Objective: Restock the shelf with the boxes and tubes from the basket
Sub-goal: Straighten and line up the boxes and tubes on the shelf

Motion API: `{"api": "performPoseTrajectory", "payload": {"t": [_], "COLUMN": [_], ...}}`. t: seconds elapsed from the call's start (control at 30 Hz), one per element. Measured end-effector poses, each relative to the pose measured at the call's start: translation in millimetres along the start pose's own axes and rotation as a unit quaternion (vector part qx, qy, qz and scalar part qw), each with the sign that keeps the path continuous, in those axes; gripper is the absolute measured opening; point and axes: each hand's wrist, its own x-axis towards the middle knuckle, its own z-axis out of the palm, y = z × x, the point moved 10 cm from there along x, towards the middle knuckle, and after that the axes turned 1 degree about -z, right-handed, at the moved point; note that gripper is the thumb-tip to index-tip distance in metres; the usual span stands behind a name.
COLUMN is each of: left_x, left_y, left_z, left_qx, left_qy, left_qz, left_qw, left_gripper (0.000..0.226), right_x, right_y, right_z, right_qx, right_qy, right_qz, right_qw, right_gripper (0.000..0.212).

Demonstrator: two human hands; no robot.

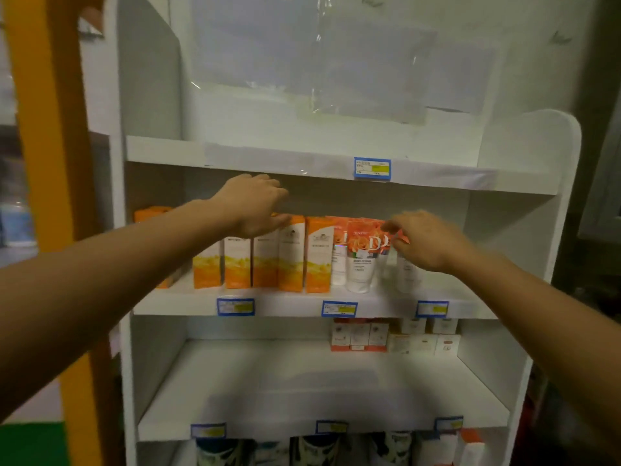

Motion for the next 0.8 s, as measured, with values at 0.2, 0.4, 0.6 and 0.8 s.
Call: {"api": "performPoseTrajectory", "payload": {"t": [0.2,0.4,0.6,0.8], "left_x": [-42.2,-69.1,-62.8,-41.0], "left_y": [-70.3,-118.1,-138.2,-153.8], "left_z": [4.0,26.0,47.1,68.5], "left_qx": [-0.018,-0.168,-0.182,-0.161], "left_qy": [-0.049,-0.113,-0.120,-0.109], "left_qz": [-0.073,-0.135,-0.139,-0.137], "left_qw": [0.996,0.970,0.966,0.971], "left_gripper": [0.048,0.042,0.039,0.036], "right_x": [4.4,19.8,40.2,62.5], "right_y": [-69.8,-129.8,-166.3,-185.3], "right_z": [-10.1,-2.7,8.8,3.1], "right_qx": [0.010,0.022,0.036,0.041], "right_qy": [0.004,-0.007,-0.019,-0.015], "right_qz": [-0.063,-0.103,-0.119,-0.129], "right_qw": [0.998,0.994,0.992,0.991], "right_gripper": [0.030,0.032,0.032,0.033]}}
